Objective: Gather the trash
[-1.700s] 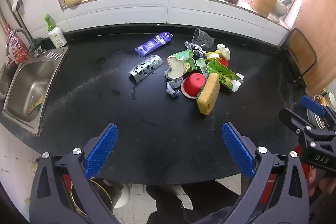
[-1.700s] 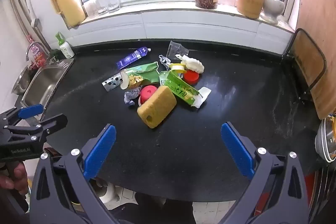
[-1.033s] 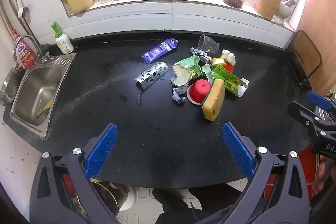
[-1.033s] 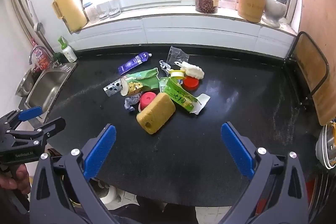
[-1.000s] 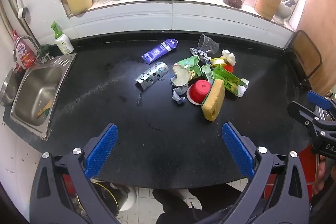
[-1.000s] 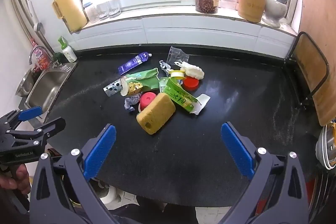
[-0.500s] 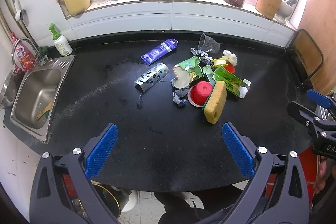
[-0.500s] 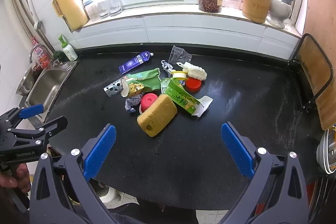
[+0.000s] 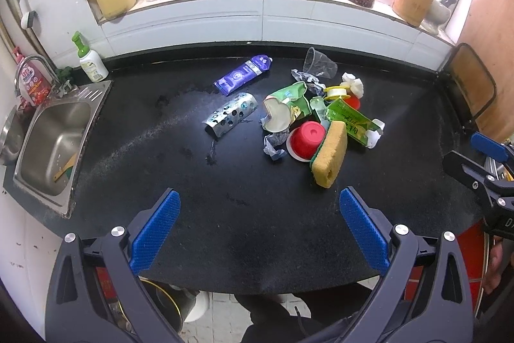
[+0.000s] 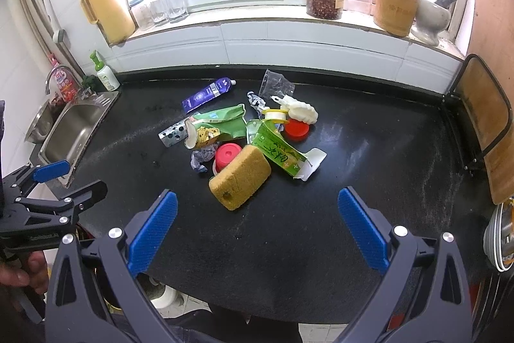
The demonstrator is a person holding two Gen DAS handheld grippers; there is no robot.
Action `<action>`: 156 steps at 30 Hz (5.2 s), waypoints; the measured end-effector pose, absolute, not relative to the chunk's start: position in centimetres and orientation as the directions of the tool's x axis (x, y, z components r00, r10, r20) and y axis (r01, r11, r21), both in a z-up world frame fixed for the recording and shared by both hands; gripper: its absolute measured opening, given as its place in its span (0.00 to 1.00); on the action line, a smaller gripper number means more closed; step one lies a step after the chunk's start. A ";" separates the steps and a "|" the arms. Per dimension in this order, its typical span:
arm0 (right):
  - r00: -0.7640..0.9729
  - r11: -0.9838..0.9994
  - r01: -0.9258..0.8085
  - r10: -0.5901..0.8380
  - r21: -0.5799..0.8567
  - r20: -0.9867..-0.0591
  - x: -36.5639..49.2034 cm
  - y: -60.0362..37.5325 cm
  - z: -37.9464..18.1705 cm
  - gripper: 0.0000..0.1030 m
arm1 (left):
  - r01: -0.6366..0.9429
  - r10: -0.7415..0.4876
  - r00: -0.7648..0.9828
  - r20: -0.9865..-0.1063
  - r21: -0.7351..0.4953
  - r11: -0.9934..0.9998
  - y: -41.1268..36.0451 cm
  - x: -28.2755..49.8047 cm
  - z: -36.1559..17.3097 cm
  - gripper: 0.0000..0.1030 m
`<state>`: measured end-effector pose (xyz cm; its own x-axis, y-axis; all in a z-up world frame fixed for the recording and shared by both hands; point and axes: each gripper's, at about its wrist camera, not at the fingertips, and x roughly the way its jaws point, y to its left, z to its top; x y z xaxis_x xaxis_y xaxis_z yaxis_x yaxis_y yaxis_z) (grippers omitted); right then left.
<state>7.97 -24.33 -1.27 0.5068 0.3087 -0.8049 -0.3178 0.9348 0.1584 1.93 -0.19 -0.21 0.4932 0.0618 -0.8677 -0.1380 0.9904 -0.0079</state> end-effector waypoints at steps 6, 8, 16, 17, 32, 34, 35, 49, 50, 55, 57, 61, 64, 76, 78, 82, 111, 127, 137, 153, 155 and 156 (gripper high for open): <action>0.505 0.934 -0.319 0.313 0.163 -0.805 8.2 -24.3 -1.2 0.95 | -0.137 0.059 0.495 -0.867 -0.011 0.991 -0.2 2.1 -0.2 0.94; 0.505 0.934 -0.319 0.312 0.162 -0.805 8.2 -24.3 -1.2 0.95 | -0.135 0.059 0.496 -0.866 -0.009 0.991 -0.2 2.2 -0.3 0.94; 0.501 0.933 -0.320 0.314 0.165 -0.806 8.4 -24.3 -1.2 0.95 | -0.129 0.058 0.496 -0.866 -0.007 0.992 -0.1 2.3 -0.2 0.94; 0.500 0.933 -0.320 0.315 0.165 -0.807 8.4 -24.2 -1.2 0.95 | -0.129 0.059 0.496 -0.866 -0.007 0.992 -0.1 2.3 -0.2 0.94; 0.497 0.931 -0.323 0.318 0.168 -0.807 8.4 -24.0 -1.3 0.95 | -0.122 0.053 0.489 -0.871 -0.009 0.992 -0.3 2.4 -0.4 0.94; 0.496 0.930 -0.324 0.321 0.171 -0.807 8.5 -23.9 -1.3 0.95 | -0.124 0.053 0.489 -0.871 -0.010 0.992 -0.3 2.4 -0.4 0.94; 0.496 0.930 -0.325 0.320 0.170 -0.807 8.5 -23.9 -1.4 0.95 | -0.124 0.053 0.489 -0.871 -0.010 0.992 -0.3 2.4 -0.5 0.94; 0.462 0.921 -0.339 0.340 0.192 -0.819 10.3 -23.6 -2.8 0.95 | -0.112 0.049 0.463 -0.885 -0.004 0.994 1.2 4.1 -1.5 0.94; 0.456 0.919 -0.345 0.342 0.191 -0.821 10.7 -23.7 -3.3 0.95 | -0.105 0.051 0.466 -0.884 0.002 0.994 1.5 4.4 -1.7 0.94; 0.422 0.907 -0.383 0.340 0.175 -0.840 13.1 -24.4 -6.1 0.95 | -0.057 0.081 0.471 -0.878 0.061 0.996 3.5 7.2 -3.9 0.94; 0.399 0.897 -0.407 0.342 0.170 -0.850 14.5 -24.8 -7.8 0.95 | -0.018 0.083 0.453 -0.888 0.084 0.996 4.2 9.0 -5.7 0.94; 0.362 0.871 -0.467 0.345 0.152 -0.866 17.8 -25.0 -11.3 0.95 | 0.085 0.052 0.440 -0.897 0.099 0.991 5.6 12.4 -9.3 0.94; 0.341 0.851 -0.507 0.345 0.138 -0.875 20.2 -24.9 -13.8 0.94 | 0.156 0.054 0.438 -0.897 0.134 0.979 6.4 14.7 -11.9 0.94; 0.149 0.732 -0.654 0.373 0.192 -0.916 26.9 -23.2 -20.3 0.61 | 0.275 -0.054 0.352 -0.934 0.048 0.960 9.6 22.6 -18.9 0.94; 0.124 0.714 -0.663 0.399 0.223 -0.909 27.4 -23.0 -20.1 0.38 | 0.284 -0.087 0.353 -0.932 0.018 0.959 9.8 23.2 -19.2 0.94; 0.095 0.706 -0.658 0.425 0.263 -0.900 27.5 -23.3 -19.1 0.08 | 0.276 -0.075 0.347 -0.935 0.025 0.961 9.9 23.4 -19.7 0.88; 0.332 0.819 -0.538 0.425 0.201 -0.842 16.6 -21.2 -6.4 0.05 | -0.099 -0.036 0.464 -0.885 -0.092 0.991 6.3 8.2 -4.2 0.35; 0.178 0.534 -0.817 0.595 0.219 -0.784 7.3 -3.9 -2.8 0.06 | -0.421 0.170 0.526 -0.833 -0.081 0.903 14.4 -6.9 -0.9 0.36; -0.181 0.134 -0.941 0.577 0.310 -0.797 -8.9 13.2 -8.1 0.06 | -0.764 0.307 0.351 -0.884 -0.081 0.640 23.0 -25.5 -7.7 0.38; -0.314 0.053 -0.940 0.249 0.336 -0.916 -22.4 27.0 -26.0 0.06 | -0.895 0.241 0.288 -0.927 -0.172 0.411 28.5 -36.9 -27.6 0.46; -0.304 0.050 -0.944 0.241 0.325 -0.922 -22.9 27.8 -26.8 0.06 | -0.892 0.222 0.295 -0.929 -0.184 0.413 29.0 -36.7 -28.8 0.50; -0.302 0.052 -0.946 0.226 0.321 -0.926 -23.0 28.0 -27.3 0.14 | -0.892 0.216 0.290 -0.932 -0.182 0.413 29.3 -36.6 -29.2 0.54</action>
